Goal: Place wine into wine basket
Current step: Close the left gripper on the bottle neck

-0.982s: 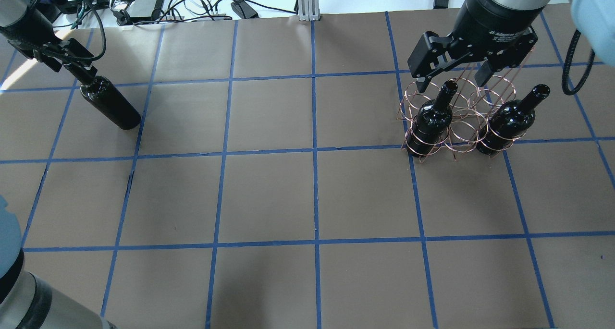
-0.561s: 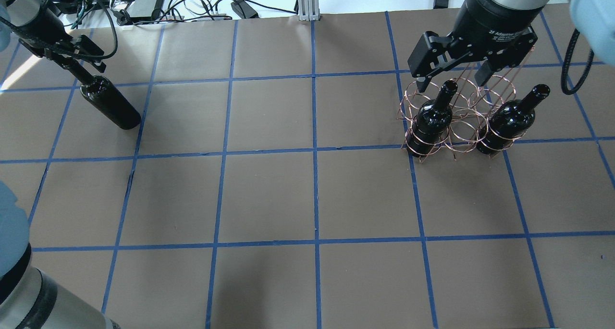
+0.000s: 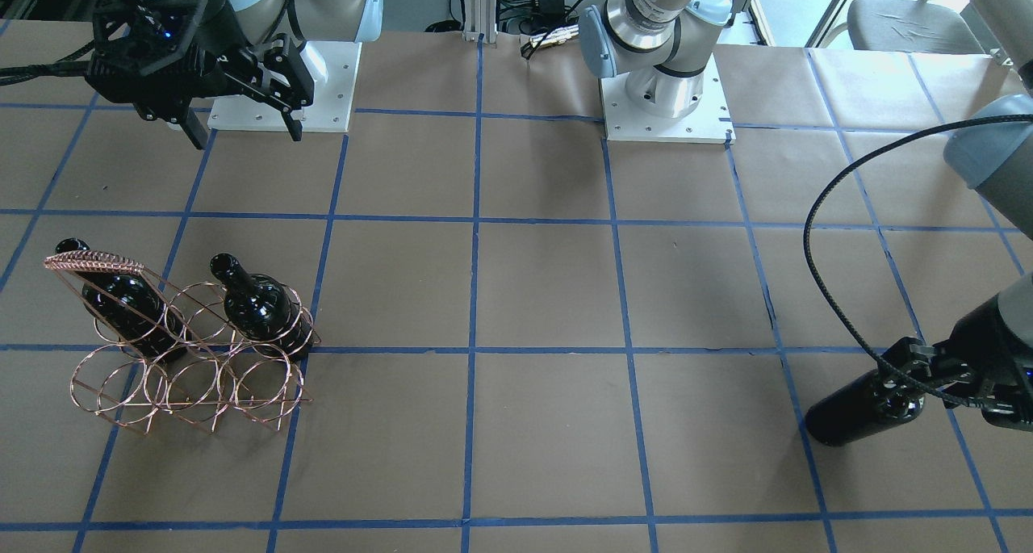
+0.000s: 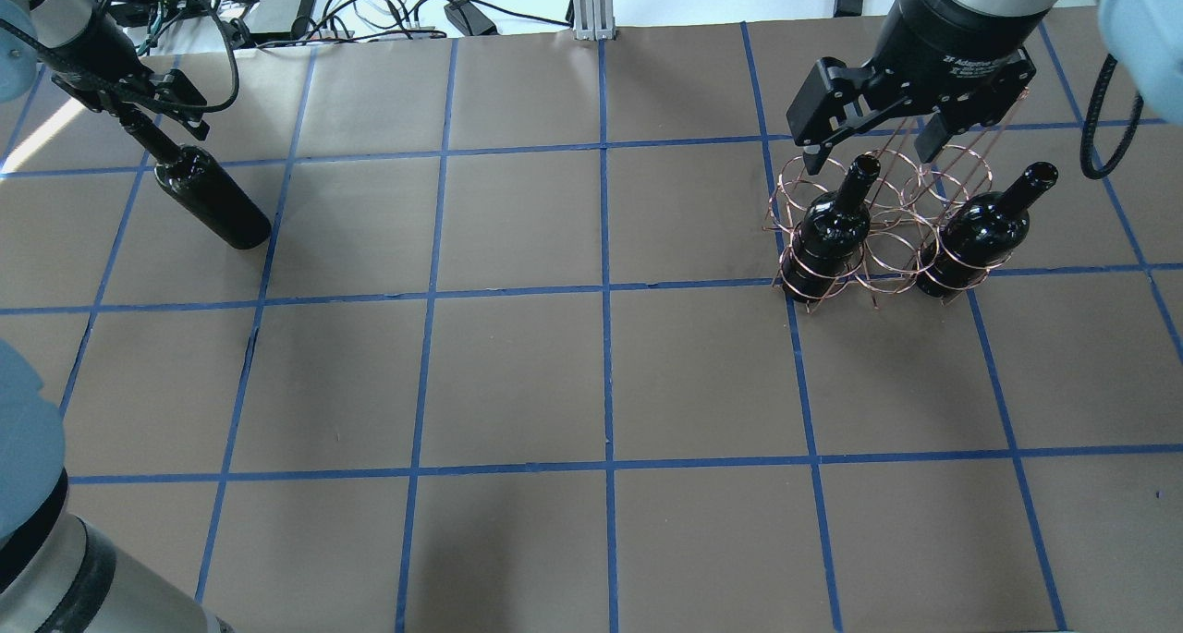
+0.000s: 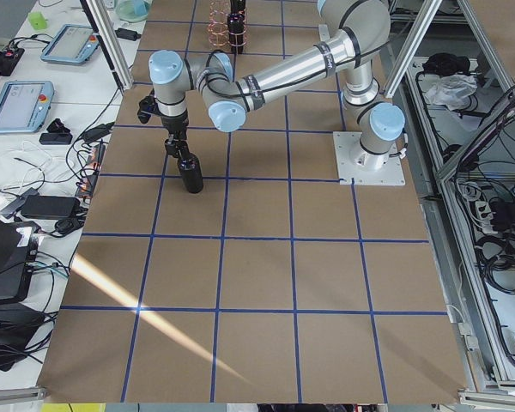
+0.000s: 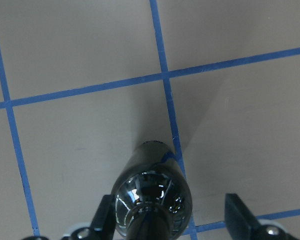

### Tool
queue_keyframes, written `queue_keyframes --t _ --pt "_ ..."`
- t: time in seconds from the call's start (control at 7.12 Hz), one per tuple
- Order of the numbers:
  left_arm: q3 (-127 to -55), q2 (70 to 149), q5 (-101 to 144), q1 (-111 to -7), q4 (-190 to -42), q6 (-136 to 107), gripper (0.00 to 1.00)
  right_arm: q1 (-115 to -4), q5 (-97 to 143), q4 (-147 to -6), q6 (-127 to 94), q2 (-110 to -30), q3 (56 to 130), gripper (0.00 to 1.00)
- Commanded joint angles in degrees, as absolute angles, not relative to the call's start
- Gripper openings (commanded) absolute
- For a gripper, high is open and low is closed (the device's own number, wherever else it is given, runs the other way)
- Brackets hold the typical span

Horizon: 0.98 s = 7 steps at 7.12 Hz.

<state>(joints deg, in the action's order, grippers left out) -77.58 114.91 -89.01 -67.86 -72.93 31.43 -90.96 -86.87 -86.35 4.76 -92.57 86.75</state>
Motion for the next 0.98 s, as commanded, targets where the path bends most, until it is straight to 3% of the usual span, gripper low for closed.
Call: queue_keyframes --t 0.0,0.14,0.28,0.42,0.56,0.84 --pt "-77.69 114.87 -89.30 -66.98 -74.95 31.29 0.82 -90.70 -86.84 -86.48 4.57 -92.55 86.75 1.00" --pt "-77.70 114.87 -89.30 -66.89 -75.23 31.12 0.81 -90.70 -86.92 -86.40 4.57 -92.55 86.75 1.00" --pt "-77.70 114.87 -89.38 -66.71 -75.32 31.11 0.75 -90.62 -86.92 -86.48 4.57 -92.55 86.75 1.00" --pt "-77.87 114.87 -89.30 -66.71 -75.32 30.77 0.50 -90.70 -86.92 -86.48 4.40 -92.55 86.75 1.00" --pt "-78.05 114.70 -89.30 -66.71 -75.41 30.76 0.00 -90.70 -86.84 -86.48 4.39 -92.55 86.75 1.00" --pt "-78.22 114.35 -89.38 -66.71 -75.41 30.94 0.00 -90.70 -86.75 -86.48 4.39 -92.55 86.75 1.00"
